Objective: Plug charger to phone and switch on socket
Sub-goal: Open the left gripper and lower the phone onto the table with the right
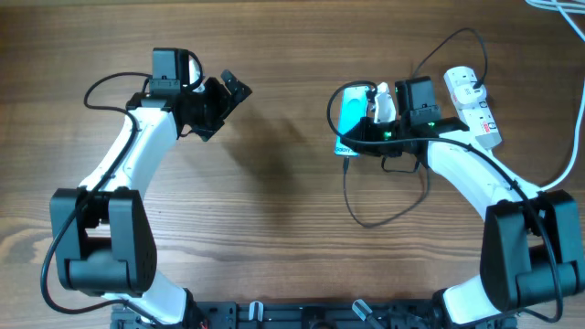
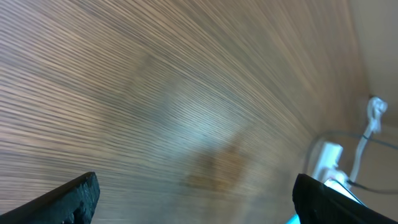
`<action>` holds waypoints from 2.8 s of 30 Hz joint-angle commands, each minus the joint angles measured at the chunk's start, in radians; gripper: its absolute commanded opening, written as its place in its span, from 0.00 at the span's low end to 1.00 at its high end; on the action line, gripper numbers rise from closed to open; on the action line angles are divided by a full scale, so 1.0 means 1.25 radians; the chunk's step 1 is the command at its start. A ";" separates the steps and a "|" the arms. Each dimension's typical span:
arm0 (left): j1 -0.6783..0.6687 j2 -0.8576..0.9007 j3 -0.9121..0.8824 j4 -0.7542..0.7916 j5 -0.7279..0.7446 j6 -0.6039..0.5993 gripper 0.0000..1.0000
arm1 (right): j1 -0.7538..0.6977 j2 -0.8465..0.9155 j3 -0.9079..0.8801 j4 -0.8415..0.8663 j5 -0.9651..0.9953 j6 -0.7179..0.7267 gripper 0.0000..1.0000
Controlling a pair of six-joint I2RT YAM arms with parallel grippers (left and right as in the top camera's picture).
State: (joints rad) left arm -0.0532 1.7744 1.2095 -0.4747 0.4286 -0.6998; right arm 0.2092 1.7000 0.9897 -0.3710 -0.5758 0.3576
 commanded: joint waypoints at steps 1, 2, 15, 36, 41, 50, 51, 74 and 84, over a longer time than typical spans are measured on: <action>0.002 -0.016 -0.002 -0.010 -0.070 0.016 1.00 | 0.000 0.001 0.008 -0.016 0.073 -0.061 0.04; 0.002 -0.016 -0.002 -0.010 -0.070 0.016 1.00 | 0.000 0.004 0.008 -0.025 0.073 -0.073 0.04; 0.002 -0.016 -0.002 -0.010 -0.087 0.015 1.00 | 0.000 0.075 -0.014 -0.056 0.109 -0.099 0.04; 0.002 -0.016 -0.002 -0.010 -0.087 0.016 1.00 | 0.001 0.077 -0.041 -0.048 0.108 -0.097 0.24; 0.002 -0.016 -0.002 -0.010 -0.087 0.015 1.00 | 0.001 0.077 -0.041 -0.048 0.108 -0.096 0.34; 0.002 -0.016 -0.002 -0.010 -0.087 0.015 1.00 | 0.001 0.077 -0.041 -0.048 0.108 -0.095 0.36; 0.002 -0.016 -0.002 -0.010 -0.087 0.015 1.00 | 0.001 0.077 -0.041 -0.048 0.108 -0.095 0.36; 0.002 -0.016 -0.002 -0.010 -0.087 0.015 1.00 | -0.125 0.078 0.238 -0.244 0.383 -0.074 1.00; 0.002 -0.016 -0.002 -0.010 -0.087 0.015 1.00 | -0.280 0.078 0.238 -0.290 0.484 -0.074 1.00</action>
State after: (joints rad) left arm -0.0532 1.7744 1.2095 -0.4873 0.3336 -0.6994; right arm -0.0967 1.7840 1.2762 -0.7143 -0.0292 0.2565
